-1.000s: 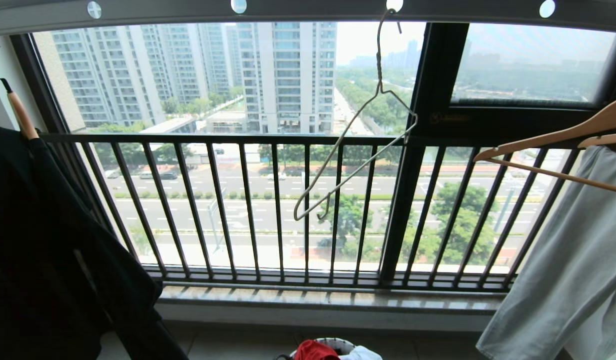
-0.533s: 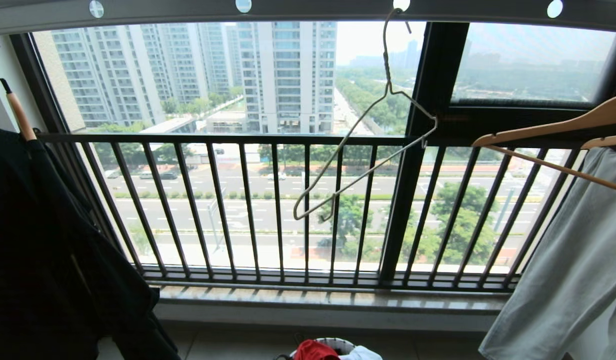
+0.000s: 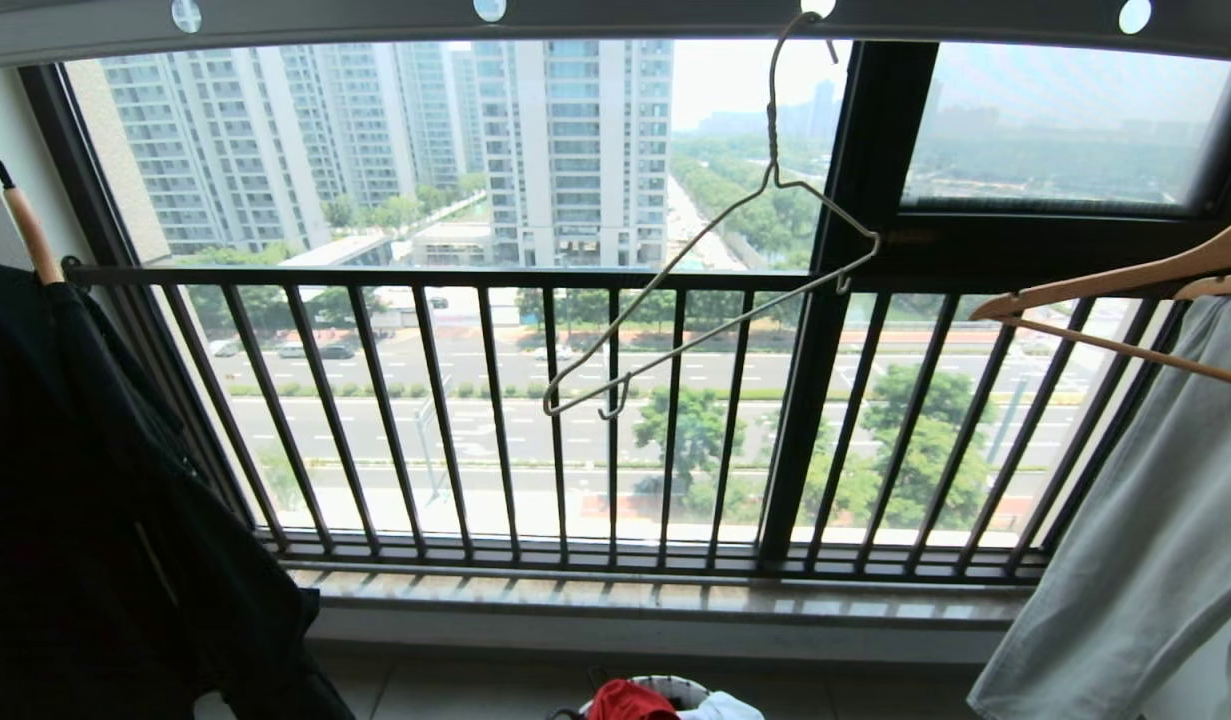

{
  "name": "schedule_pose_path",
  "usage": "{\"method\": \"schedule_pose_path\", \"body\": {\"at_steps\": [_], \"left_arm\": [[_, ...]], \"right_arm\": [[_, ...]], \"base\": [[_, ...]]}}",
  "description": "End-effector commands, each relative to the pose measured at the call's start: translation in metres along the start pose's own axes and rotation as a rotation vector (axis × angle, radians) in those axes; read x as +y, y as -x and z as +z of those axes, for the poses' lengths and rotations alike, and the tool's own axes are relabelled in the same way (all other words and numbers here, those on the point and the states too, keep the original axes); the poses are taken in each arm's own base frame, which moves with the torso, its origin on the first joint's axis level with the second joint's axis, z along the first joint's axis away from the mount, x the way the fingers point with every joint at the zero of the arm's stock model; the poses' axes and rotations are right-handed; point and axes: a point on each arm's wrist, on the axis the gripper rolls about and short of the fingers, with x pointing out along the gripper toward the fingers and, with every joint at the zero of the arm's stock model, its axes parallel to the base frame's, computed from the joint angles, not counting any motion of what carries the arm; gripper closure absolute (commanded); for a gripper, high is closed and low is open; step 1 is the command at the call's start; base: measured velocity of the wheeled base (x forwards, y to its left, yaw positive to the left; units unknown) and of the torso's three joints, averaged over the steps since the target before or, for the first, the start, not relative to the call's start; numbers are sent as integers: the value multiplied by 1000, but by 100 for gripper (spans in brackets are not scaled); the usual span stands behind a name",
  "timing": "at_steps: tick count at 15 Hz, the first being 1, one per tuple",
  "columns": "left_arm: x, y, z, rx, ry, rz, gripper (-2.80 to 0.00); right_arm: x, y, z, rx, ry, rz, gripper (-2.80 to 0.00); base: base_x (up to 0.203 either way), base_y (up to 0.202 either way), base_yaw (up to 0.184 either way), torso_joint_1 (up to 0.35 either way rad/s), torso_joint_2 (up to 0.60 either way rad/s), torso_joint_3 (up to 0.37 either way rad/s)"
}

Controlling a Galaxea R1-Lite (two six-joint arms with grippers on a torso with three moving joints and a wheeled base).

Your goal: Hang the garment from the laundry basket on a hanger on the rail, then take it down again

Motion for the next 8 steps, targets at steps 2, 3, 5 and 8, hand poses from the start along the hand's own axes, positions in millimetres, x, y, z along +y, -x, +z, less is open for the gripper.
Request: {"method": "schedule_pose_path", "body": {"at_steps": [2,3,5,8], "left_arm": [[0,0,0,1,1,1,0],[0,0,0,1,1,1,0],[0,0,0,1,1,1,0],[0,0,0,1,1,1,0]], "right_arm": [[0,0,0,2,0,1,0],[0,0,0,2,0,2,0],[0,0,0,2,0,1,0],[0,0,0,2,0,1,0]], "base": [[0,0,0,0,0,0],[0,0,0,0,0,0],[0,0,0,0,0,0],[0,0,0,0,0,0]]}}
